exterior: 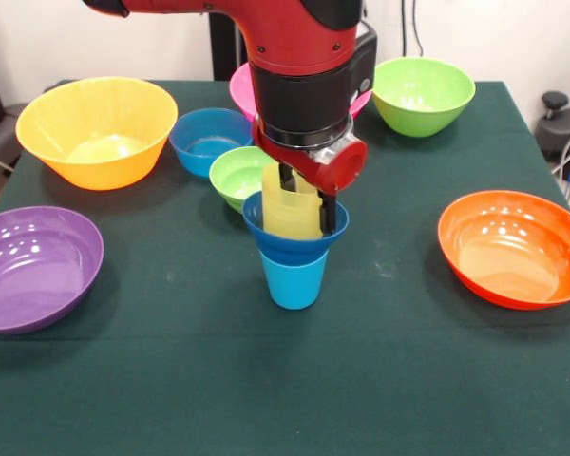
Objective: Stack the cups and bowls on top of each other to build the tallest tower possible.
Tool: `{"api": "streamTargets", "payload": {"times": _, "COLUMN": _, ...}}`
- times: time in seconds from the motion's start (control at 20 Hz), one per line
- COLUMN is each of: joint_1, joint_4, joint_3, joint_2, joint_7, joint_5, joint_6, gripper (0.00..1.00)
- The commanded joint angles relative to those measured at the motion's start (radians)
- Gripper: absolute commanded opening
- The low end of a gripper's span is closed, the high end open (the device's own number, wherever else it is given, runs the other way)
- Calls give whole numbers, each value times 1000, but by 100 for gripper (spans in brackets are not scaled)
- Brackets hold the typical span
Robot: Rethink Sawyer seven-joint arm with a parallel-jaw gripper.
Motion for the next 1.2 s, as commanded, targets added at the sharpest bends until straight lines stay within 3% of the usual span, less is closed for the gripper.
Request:
{"api": "streamTargets", "payload": {"times": 0.05, "joint_1": -7, "joint_4": 69, "joint_3": 18, "joint_2": 14, "joint_7": -246, "joint_5": -84, "joint_6": 66, "gripper": 100}}
{"api": "streamTargets", "payload": {"times": 0.85, "joint_1": -24, "joint_4": 158, "joint_3": 60, "joint_2": -25, "joint_7": -213, "joint_5": -59, "joint_6": -10, "gripper": 100}}
{"api": "streamTargets", "payload": {"times": 1.2, "joint_1": -30, "joint_4": 163, "joint_3": 84, "joint_2": -48, "joint_7": -212, "joint_5": -36, "joint_6": 7, "gripper": 100}}
